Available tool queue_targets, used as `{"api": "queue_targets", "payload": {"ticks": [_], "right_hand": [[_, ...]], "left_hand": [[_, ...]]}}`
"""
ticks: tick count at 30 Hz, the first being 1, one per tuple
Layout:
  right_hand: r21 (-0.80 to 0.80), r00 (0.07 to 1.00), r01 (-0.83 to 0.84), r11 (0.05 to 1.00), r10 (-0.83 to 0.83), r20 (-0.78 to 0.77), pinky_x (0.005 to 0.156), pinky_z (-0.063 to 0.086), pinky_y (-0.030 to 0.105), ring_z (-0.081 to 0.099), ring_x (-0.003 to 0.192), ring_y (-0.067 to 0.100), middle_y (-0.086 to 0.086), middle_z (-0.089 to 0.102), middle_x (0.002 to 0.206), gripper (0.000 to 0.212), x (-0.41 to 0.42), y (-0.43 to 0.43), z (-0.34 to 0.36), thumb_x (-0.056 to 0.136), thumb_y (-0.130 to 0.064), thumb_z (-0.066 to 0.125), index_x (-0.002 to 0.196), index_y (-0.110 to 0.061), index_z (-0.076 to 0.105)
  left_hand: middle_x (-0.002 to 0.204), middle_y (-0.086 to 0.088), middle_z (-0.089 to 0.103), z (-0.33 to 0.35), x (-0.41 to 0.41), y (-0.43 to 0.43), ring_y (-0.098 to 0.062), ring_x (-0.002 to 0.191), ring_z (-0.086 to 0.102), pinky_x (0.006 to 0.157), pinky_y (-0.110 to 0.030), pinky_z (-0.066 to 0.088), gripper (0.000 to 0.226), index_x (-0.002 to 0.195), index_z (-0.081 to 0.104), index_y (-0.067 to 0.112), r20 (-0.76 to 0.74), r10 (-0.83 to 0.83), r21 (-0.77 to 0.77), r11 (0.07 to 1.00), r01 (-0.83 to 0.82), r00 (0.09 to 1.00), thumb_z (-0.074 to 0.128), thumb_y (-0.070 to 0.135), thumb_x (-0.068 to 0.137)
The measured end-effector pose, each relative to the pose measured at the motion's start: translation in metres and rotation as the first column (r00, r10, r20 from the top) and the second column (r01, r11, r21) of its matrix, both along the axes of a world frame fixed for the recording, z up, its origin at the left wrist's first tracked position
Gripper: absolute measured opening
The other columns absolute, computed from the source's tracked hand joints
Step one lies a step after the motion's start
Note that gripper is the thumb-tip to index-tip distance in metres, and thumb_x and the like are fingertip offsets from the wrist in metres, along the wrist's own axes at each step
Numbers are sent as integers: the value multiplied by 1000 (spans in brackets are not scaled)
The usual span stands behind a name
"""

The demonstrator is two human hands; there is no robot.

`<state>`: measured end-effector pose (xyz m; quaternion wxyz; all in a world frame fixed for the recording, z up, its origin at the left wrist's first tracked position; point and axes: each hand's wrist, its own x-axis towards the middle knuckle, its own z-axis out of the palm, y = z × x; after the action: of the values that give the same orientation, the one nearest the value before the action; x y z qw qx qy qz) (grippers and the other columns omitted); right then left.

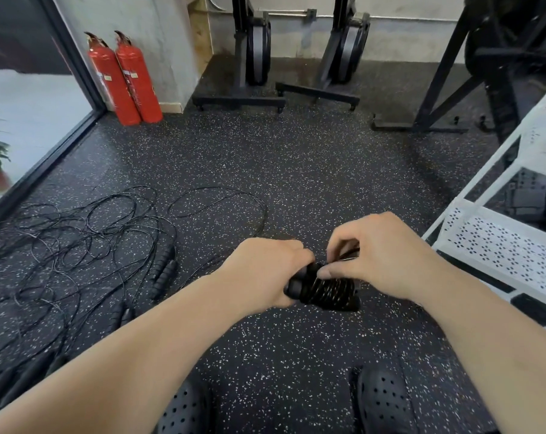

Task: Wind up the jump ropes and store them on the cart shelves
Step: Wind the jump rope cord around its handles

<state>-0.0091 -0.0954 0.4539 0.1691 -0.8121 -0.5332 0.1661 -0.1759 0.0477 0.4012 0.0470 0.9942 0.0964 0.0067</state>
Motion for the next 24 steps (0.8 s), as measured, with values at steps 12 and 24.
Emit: {"api": "queue_targets", "payload": {"ticks": [12, 24], "right_hand": [[104, 873, -60, 993, 103, -476, 87, 61, 33, 77, 89, 17, -4, 81, 91, 34, 18, -3, -1, 65, -38, 97, 92, -25, 82], [247, 828, 286, 926, -108, -551, 93, 60, 39, 77, 87, 9, -11, 81, 87, 20, -14, 14, -14, 74, -35, 97, 88, -28, 84]], "left_hand": [[109, 11, 61, 6, -7, 5, -15, 94, 61, 74, -37, 55, 58, 119, 62, 27, 226, -251, 120, 966, 229, 941, 94, 35, 72], [137, -4, 42, 7, -1, 7, -28, 118, 47, 92, -39, 49, 91, 148, 43, 19, 357, 318, 28, 936, -350, 878, 92, 17, 71]]}}
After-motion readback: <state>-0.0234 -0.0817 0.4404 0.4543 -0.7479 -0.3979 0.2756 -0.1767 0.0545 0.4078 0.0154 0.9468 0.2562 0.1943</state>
